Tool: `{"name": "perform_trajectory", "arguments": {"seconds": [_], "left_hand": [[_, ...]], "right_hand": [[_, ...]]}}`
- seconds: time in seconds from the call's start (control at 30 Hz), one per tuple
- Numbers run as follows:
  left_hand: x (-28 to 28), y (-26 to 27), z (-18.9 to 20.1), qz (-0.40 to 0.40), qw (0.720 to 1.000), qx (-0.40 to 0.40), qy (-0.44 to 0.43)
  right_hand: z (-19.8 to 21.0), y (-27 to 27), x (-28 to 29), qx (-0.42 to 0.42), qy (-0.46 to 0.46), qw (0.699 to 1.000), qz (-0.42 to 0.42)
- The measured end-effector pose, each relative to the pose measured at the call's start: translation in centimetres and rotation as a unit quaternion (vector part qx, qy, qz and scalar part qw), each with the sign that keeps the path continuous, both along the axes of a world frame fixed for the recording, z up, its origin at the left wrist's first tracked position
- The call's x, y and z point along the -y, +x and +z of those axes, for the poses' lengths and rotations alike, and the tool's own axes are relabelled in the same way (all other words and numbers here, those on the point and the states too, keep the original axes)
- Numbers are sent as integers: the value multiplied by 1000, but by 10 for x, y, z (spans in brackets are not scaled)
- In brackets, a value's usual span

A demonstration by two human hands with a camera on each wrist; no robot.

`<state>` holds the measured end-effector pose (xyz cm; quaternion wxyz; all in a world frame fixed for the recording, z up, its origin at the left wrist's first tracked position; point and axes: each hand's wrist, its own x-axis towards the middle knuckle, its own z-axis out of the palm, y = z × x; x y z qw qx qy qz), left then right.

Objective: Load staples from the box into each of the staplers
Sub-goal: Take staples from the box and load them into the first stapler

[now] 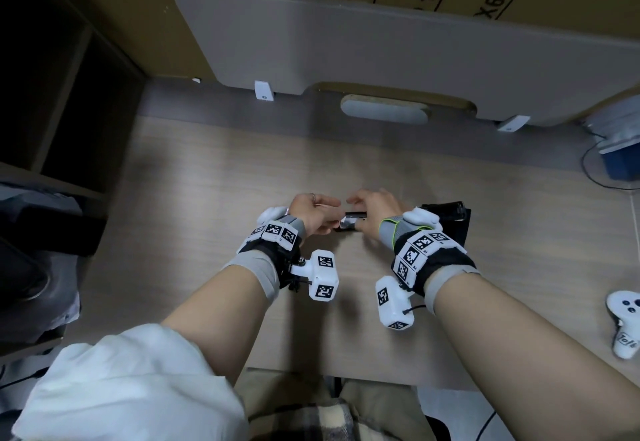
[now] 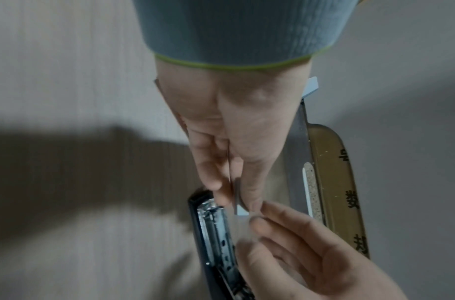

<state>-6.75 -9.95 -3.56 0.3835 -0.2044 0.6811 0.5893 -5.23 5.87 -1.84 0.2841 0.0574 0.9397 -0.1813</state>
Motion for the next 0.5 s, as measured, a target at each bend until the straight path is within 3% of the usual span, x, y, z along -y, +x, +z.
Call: {"name": "perform_trajectory", "arguments": {"seconds": [0.13,0.27,0.5], "left_hand": [[-9,-12,16,12,1000,-23,10],[-22,-17,23,2,999,-29,18],[-27,-11,13,-5,999,-21,50]], "right_hand": [[27,-3,-5,-5,-62,998,-13],[36,-3,-14,-36,-14,998,-48],[39,-2,-34,-81,82,991,72]]}}
